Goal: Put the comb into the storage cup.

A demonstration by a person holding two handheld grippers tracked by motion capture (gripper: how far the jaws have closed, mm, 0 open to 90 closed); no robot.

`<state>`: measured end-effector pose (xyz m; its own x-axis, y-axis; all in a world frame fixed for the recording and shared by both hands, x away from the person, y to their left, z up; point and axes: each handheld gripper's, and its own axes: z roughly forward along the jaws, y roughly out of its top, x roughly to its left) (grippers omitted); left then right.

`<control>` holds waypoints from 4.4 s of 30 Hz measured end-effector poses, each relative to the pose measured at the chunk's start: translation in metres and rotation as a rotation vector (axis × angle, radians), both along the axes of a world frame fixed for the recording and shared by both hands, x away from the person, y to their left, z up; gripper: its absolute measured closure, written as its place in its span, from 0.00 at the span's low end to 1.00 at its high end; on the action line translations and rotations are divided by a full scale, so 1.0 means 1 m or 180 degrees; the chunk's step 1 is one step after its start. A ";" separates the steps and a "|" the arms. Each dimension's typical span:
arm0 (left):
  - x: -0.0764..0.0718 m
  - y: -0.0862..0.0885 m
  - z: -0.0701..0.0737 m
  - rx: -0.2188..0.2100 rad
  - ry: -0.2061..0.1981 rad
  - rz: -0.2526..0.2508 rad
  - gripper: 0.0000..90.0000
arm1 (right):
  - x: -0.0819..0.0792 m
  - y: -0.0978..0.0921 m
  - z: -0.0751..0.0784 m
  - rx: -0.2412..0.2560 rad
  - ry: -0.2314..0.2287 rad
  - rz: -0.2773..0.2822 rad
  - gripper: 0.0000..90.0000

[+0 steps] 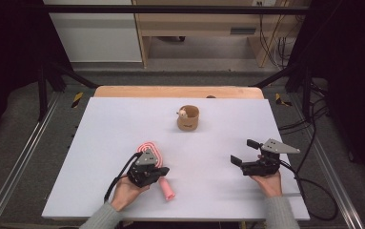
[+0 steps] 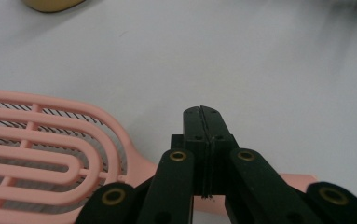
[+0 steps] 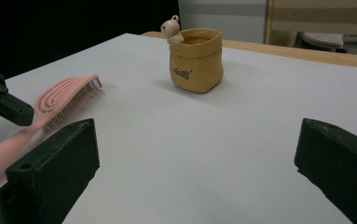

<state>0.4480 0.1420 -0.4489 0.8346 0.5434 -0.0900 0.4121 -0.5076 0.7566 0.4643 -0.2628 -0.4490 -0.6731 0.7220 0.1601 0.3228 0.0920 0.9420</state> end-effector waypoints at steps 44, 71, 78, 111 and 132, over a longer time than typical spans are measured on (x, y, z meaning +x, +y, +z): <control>-0.005 -0.007 -0.003 0.0463 0.0178 -0.0139 1.00 | 0.000 0.000 0.000 -0.0008 0.0001 0.0009 0.00; -0.015 0.004 0.001 0.0704 0.0203 -0.0099 1.00 | 0.000 0.000 0.000 0.0004 0.0001 0.0004 0.00; -0.017 0.007 0.002 0.0769 0.0215 -0.0105 1.00 | -0.001 0.000 0.001 0.0009 0.0001 0.0003 0.00; -0.019 0.027 0.018 0.0546 0.0045 0.0079 0.99 | 0.000 0.000 0.000 0.0001 0.0009 0.0002 0.00; -0.010 0.050 0.032 0.0140 -0.0170 0.0798 0.30 | 0.000 0.000 0.000 -0.0007 0.0017 0.0008 0.00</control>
<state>0.4379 0.1922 -0.4170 0.6763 0.7363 -0.0212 0.4893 -0.4274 0.7602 0.4643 -0.2631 -0.4490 -0.6741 0.7206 0.1620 0.3275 0.0950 0.9400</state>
